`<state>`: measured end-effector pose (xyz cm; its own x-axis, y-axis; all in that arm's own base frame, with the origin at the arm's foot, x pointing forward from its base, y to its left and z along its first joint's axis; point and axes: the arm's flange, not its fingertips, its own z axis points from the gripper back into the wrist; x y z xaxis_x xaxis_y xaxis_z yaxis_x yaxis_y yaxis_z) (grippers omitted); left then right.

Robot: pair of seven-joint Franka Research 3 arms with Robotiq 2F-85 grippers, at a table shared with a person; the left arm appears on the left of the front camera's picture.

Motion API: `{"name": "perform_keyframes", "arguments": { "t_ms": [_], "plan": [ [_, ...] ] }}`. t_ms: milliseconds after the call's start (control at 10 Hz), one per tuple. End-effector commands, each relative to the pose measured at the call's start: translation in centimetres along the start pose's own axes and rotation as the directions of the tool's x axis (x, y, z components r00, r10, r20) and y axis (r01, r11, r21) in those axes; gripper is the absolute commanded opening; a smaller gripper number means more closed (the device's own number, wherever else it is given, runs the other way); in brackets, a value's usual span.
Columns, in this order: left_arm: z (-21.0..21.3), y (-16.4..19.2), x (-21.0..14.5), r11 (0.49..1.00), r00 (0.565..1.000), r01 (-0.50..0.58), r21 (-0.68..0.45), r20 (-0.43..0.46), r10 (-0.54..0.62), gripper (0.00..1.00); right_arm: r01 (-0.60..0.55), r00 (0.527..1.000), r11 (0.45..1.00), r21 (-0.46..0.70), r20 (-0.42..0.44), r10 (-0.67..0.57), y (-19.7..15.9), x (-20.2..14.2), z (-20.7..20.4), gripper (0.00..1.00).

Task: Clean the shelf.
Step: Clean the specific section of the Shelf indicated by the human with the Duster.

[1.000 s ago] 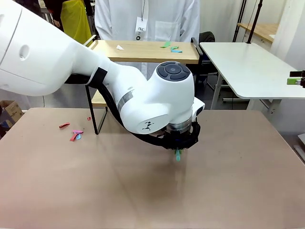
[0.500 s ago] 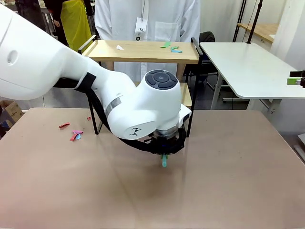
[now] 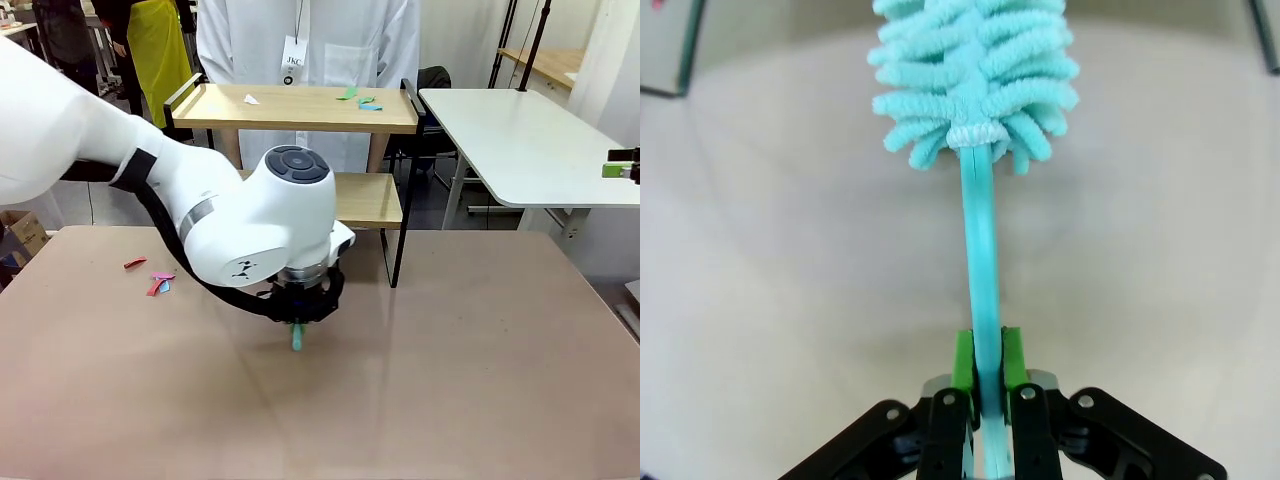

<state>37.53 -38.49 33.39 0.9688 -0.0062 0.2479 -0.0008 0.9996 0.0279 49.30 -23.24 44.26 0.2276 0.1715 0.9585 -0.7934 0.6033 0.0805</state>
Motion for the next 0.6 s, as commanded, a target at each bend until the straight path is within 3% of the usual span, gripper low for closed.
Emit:
{"name": "perform_keyframes", "arguments": {
  "t_ms": [0,500],
  "plan": [
    [0.0,2.9,0.1,0.997,0.999,-0.036,0.063,-0.034,0.038,0.13,-0.006,1.000,1.000,-0.001,-0.006,0.006,0.1,0.2,0.0,1.00],
    [1.3,9.8,0.8,0.959,0.991,-0.117,0.257,-0.035,0.130,0.13,-0.006,1.000,1.000,-0.001,-0.006,0.006,0.1,0.2,0.0,1.00]
  ]
}}
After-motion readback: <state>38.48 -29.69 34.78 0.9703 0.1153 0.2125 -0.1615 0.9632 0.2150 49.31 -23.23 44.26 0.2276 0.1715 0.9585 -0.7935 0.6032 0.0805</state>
